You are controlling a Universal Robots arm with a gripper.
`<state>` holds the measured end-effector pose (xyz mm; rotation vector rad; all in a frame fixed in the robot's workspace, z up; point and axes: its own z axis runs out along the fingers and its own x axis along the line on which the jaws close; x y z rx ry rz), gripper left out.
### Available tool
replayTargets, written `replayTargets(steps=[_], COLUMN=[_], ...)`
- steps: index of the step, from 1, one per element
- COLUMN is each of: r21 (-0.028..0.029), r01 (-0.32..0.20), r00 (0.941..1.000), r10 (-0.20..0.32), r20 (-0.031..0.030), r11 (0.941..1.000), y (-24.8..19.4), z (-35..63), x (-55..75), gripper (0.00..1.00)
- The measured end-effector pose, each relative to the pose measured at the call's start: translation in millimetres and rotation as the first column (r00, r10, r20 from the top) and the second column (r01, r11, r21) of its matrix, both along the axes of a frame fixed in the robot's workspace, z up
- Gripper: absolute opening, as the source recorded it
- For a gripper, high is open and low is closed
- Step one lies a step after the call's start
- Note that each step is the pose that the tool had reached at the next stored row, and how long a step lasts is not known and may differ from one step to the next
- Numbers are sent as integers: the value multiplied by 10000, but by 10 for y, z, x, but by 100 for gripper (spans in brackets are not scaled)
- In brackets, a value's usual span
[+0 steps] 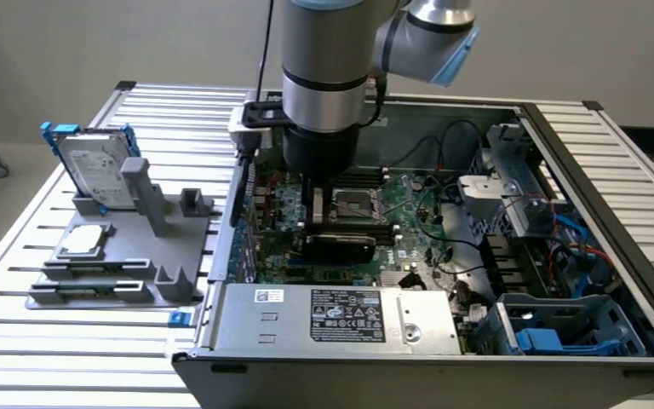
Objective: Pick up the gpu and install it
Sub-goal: 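Press down on the gpu until it lock into place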
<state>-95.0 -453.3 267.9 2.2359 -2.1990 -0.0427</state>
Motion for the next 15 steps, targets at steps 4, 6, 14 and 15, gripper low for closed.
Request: replayTargets(steps=[4, 6, 14, 15], r21=[3, -4, 2, 5], r01=[0, 0, 0, 1], r00=[10000, 10000, 10000, 10000], r10=[0, 0, 0, -1], r20=[1, -3, -55, -64], r11=[10000, 10000, 10000, 10000], y=[0, -1, 0, 0], z=[-19, -25, 72, 97], x=[-3, -5, -5, -6], gripper=[11, 11, 11, 11])
